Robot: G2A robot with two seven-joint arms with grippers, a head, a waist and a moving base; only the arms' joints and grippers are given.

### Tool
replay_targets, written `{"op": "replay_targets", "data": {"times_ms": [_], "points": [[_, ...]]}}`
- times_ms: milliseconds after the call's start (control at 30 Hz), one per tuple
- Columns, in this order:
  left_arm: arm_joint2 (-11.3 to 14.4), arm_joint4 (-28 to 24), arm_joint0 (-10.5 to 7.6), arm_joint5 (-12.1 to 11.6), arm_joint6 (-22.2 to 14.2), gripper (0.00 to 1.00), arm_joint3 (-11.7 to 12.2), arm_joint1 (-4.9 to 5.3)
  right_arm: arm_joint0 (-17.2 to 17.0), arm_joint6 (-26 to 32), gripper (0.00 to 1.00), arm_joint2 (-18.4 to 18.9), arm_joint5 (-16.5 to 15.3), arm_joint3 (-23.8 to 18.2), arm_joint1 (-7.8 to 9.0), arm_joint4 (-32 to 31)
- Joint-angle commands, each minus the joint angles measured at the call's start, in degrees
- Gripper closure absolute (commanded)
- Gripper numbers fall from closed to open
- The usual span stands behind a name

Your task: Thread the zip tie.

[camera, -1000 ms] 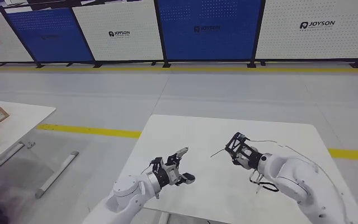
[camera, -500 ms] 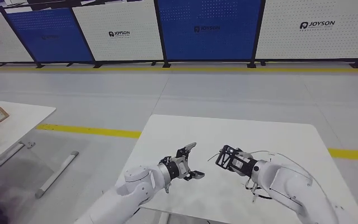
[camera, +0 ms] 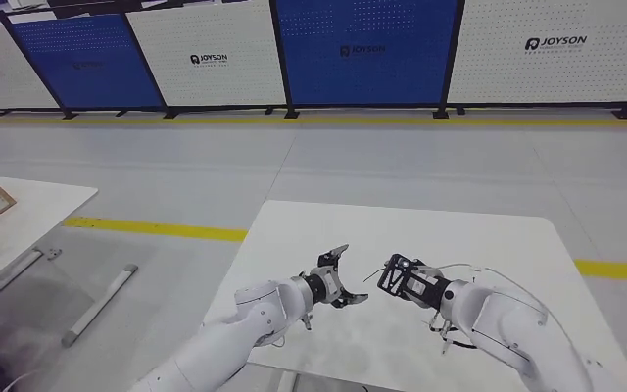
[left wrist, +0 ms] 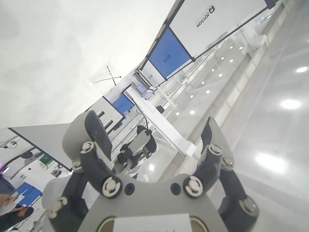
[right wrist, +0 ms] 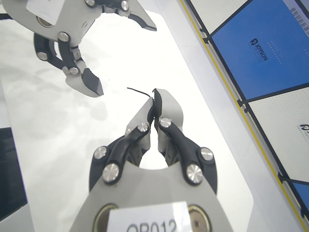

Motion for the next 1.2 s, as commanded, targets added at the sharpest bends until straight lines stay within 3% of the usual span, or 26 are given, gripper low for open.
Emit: {"op": "replay_targets", "data": {"times_ms": [0,167,267,367,467,567,867,1067,1100,1133,1167], "points": [[-0.07,0.14,0.11,-0.01,-0.11,0.00,-0.05,0.04,0.00,0.00,1.00,0.00,0.00,0.00,0.00,0.00],[0.11,0.16,0.33,-0.13,-0.59,0.00,0.02,-0.03,0.00,0.00,1.00,0.00,0.00,0.00,0.00,0.00],[0.64,-0.11,0.29,-2.58,-0.09,0.00,0.44,-0.61,0.00,0.00,1.00,0.00,0.00,0.00,0.00,0.00],[1.16,-0.11,0.05,-3.43,0.59,0.00,1.14,-1.92,0.00,0.00,1.00,0.00,0.00,0.00,0.00,0.00],[1.53,-0.11,-0.28,-1.85,1.69,0.00,1.81,-3.42,0.00,0.00,1.00,0.00,0.00,0.00,0.00,0.00],[1.23,-0.11,-0.57,-1.77,2.33,0.00,2.55,-5.12,0.00,0.00,1.00,0.00,0.00,0.00,0.00,0.00],[1.23,-0.11,-0.30,-2.33,1.64,0.00,2.51,-5.20,0.00,0.00,1.00,0.00,0.00,0.00,0.00,0.00],[1.25,-0.11,-0.13,-4.93,1.44,0.00,2.52,-6.60,0.00,0.00,1.00,0.00,0.00,0.00,0.00,0.00],[1.21,-0.11,-0.21,-4.85,1.63,0.14,2.58,-6.88,0.00,0.00,1.00,0.00,0.00,0.00,0.00,0.00],[1.17,-0.11,-0.24,-4.57,1.89,0.49,2.70,-7.17,0.00,0.00,1.00,0.00,0.00,0.00,0.00,0.00],[1.00,-0.11,-0.26,-4.01,2.24,0.56,2.85,-7.55,0.00,0.00,1.00,0.00,0.00,0.00,0.00,0.00]]}}
